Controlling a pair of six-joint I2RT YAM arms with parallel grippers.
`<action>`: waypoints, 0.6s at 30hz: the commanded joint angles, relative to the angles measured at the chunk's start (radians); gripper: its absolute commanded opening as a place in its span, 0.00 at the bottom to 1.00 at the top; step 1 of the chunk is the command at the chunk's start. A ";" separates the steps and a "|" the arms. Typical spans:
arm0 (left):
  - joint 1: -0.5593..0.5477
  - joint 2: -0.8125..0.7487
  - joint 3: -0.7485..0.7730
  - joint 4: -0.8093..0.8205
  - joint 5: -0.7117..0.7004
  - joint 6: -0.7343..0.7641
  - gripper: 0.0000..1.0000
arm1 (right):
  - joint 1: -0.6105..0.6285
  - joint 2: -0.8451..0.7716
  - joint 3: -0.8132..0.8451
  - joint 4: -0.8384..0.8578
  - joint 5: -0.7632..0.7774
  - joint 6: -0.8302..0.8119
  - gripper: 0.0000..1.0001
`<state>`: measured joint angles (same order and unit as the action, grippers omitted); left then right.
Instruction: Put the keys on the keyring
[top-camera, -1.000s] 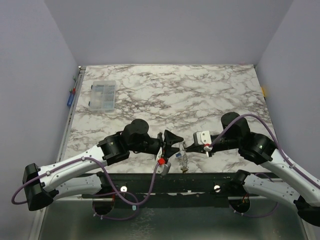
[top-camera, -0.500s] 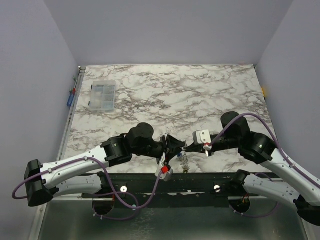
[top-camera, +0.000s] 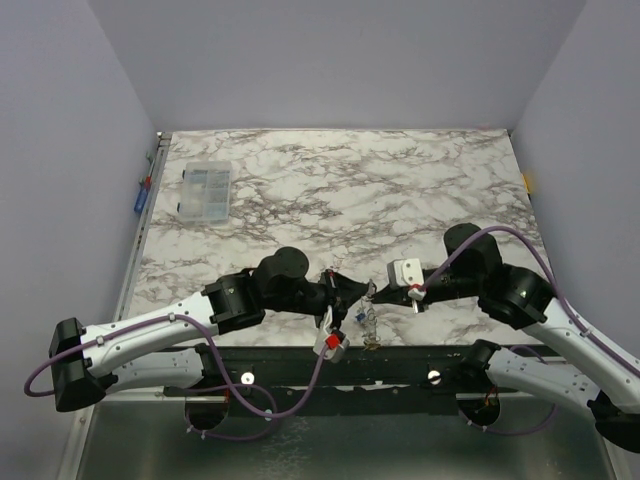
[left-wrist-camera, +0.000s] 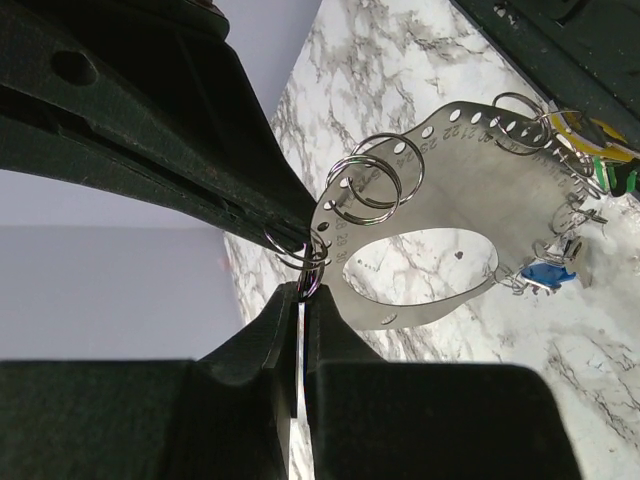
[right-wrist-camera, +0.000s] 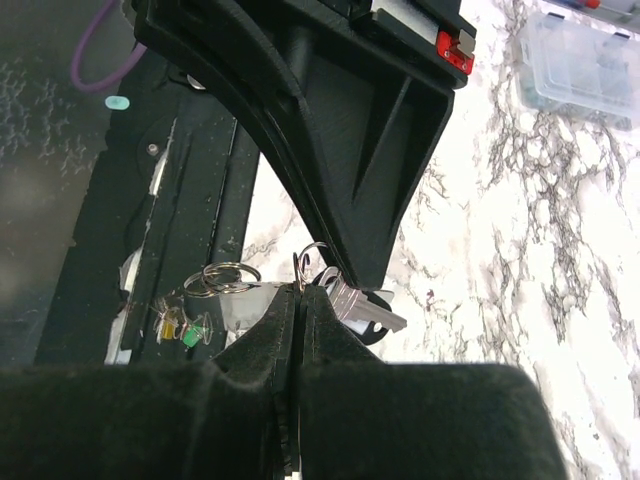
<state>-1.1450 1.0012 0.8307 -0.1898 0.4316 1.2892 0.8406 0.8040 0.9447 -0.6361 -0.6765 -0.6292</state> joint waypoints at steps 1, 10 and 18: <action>-0.012 0.002 0.029 -0.020 -0.030 0.006 0.00 | 0.005 -0.024 0.003 0.120 0.018 0.035 0.01; -0.014 0.020 0.006 0.011 -0.236 -0.096 0.00 | 0.005 -0.051 -0.091 0.353 0.221 0.184 0.01; -0.014 0.034 -0.028 0.155 -0.414 -0.252 0.00 | 0.005 -0.022 -0.098 0.402 0.293 0.227 0.01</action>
<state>-1.1515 1.0176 0.8192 -0.1101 0.1410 1.1469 0.8413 0.7818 0.8433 -0.3763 -0.4576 -0.4438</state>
